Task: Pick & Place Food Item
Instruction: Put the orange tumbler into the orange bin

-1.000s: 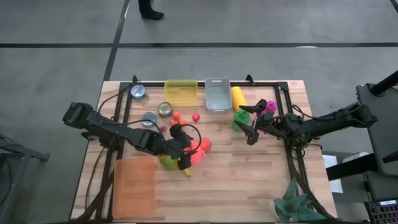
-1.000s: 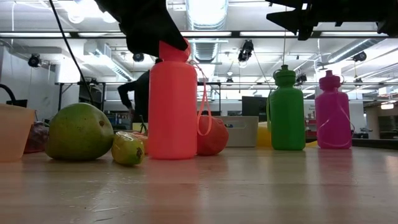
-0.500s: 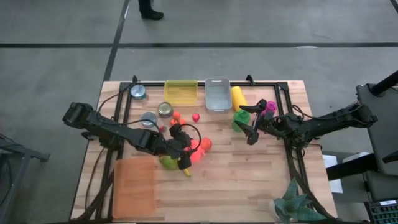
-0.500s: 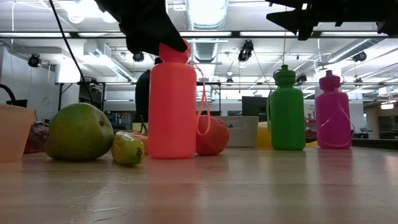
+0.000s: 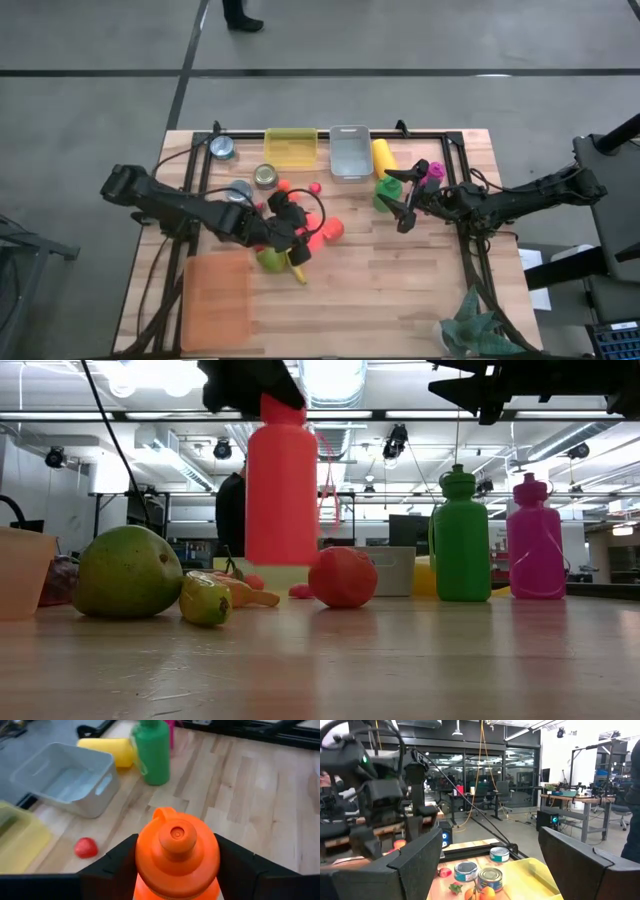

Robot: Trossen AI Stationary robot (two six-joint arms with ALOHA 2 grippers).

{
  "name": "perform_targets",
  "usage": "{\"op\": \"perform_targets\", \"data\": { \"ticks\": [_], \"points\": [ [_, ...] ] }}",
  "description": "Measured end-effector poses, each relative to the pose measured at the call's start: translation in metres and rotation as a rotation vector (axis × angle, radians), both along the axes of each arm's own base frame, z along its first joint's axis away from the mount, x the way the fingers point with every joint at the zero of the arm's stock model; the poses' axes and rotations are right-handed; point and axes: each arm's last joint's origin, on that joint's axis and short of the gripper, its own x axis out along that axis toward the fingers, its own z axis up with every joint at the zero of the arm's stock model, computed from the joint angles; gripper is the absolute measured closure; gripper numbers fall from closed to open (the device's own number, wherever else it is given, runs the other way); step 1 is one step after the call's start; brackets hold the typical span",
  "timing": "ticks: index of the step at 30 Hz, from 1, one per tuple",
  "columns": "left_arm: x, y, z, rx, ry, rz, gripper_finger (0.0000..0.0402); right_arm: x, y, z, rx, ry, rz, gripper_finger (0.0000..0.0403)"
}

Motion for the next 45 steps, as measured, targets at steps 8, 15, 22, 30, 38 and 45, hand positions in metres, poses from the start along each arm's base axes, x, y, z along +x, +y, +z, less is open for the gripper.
{"op": "perform_targets", "data": {
  "ticks": [8,15,22,30,38,45],
  "points": [
    [-0.019,-0.004,0.04,-0.043,0.098,0.14,0.0192,0.0,0.0,0.0,0.001,-0.001,0.001,0.0075],
    [-0.048,-0.039,0.056,0.026,0.041,0.216,0.0192,0.0,0.0,0.0,0.0,0.0,0.0,0.0075],
    [-0.085,-0.062,0.057,-0.06,-0.017,0.353,0.0192,0.0,0.0,0.0,0.002,-0.001,0.001,0.0075],
    [-0.112,-0.068,0.055,-0.163,0.014,0.502,0.0192,0.0,0.0,0.0,0.0,0.0,0.0,0.0075],
    [-0.132,-0.077,0.063,-0.291,0.077,0.461,0.0188,0.0,0.0,0.0,0.002,0.001,0.001,0.0075],
    [-0.146,-0.085,0.066,-0.297,0.075,0.391,0.0191,0.0,0.0,0.0,0.0,0.003,0.0,0.0075]
  ]
}}
